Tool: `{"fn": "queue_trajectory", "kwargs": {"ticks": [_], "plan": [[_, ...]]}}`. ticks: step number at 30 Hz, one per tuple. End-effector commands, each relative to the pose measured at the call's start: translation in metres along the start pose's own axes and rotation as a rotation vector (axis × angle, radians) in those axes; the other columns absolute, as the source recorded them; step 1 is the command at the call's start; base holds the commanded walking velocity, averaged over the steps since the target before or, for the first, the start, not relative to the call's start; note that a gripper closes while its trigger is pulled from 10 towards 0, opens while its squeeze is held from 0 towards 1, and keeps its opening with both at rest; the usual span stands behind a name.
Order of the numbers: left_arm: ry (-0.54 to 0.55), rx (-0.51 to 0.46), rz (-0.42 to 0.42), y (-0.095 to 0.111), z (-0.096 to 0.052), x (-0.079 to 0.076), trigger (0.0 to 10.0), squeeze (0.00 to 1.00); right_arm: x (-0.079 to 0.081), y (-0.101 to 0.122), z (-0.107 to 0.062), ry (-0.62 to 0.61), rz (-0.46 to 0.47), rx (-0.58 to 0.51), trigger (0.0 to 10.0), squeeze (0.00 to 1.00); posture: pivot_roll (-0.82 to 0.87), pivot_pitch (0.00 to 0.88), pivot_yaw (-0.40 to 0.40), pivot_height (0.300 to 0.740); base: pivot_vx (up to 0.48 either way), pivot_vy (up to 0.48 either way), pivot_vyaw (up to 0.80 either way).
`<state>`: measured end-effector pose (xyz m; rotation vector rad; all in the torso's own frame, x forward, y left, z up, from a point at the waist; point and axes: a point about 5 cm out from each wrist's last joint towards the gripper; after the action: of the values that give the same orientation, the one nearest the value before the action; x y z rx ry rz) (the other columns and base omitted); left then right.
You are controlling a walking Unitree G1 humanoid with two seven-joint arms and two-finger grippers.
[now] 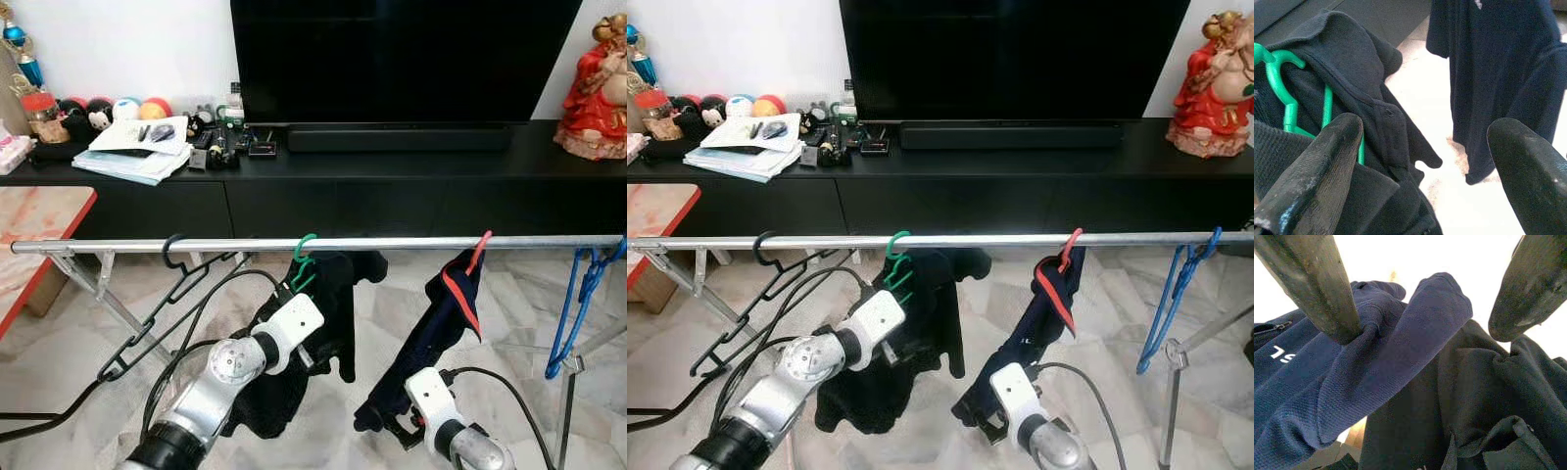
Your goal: Hang hanger
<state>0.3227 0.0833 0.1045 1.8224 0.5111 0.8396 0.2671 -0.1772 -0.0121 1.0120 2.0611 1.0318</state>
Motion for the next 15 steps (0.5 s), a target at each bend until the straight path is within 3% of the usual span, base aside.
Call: {"fn": "queue_trajectory", "kwargs": {"ticks": [1,15], "plan": [[0.037,-0.015,0.011,0.004,0.001,0.007,10.0,0.0,0.003,-0.005,-0.001,0.001,0.009,0.012,10.0,0.0,0.07,0.071,0.004,0.74,0.0,0.0,0.0],[0.162,-0.034,0.032,0.011,0.007,0.019,10.0,0.0,0.005,-0.004,0.0,0.005,0.011,0.011,10.0,0.0,0.07,0.073,0.002,0.74,0.0,0.0,0.0]]}}
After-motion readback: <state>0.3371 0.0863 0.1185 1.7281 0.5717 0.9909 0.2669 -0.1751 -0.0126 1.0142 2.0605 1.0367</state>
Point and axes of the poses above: a point about 5 cm out from each wrist's last joint towards the gripper, its own z axis pointing out of the wrist towards the gripper, its own y axis along the axis of the wrist's last joint, x = y × z, and after that the axes turned 3 degrees about -z, right-handed
